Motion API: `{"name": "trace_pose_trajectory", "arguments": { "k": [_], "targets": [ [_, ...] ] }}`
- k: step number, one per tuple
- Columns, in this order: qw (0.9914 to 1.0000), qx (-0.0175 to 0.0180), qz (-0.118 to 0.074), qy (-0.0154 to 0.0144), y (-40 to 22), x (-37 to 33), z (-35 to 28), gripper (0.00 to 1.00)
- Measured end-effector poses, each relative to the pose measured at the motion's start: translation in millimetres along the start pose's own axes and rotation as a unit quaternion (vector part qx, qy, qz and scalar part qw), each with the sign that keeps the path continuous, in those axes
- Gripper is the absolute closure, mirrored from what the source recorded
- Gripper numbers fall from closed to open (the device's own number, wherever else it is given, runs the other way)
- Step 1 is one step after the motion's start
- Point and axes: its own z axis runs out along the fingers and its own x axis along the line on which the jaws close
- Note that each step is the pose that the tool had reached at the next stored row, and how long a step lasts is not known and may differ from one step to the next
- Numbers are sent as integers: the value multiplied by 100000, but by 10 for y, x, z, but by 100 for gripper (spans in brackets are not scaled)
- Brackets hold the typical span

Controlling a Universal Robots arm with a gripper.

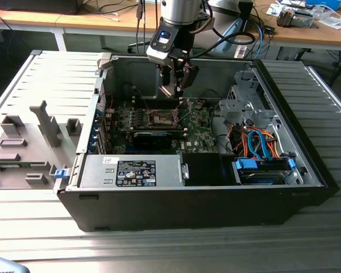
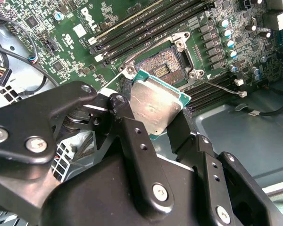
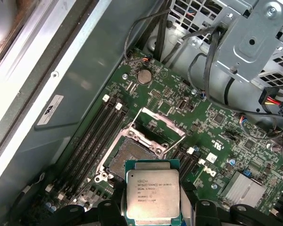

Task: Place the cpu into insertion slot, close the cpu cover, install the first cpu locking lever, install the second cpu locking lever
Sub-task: 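Place the cpu into insertion slot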

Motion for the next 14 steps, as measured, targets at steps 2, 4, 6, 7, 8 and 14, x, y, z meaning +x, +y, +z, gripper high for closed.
{"name": "trace_pose_trajectory", "arguments": {
  "k": [2, 4, 6, 7, 8, 14],
  "targets": [
    [100000, 8, 127, -4, 0, 0, 0, 45],
    [100000, 15, 294, -11, 0, 0, 0, 45],
    [99999, 17, 391, -11, 0, 0, 1, 45],
    [99999, 22, 467, -10, 0, 0, 1, 45],
    [99998, 24, 549, -11, 0, 0, 1, 45],
    [99997, 31, 836, -11, 0, 0, 2, 45]
  ]
}}
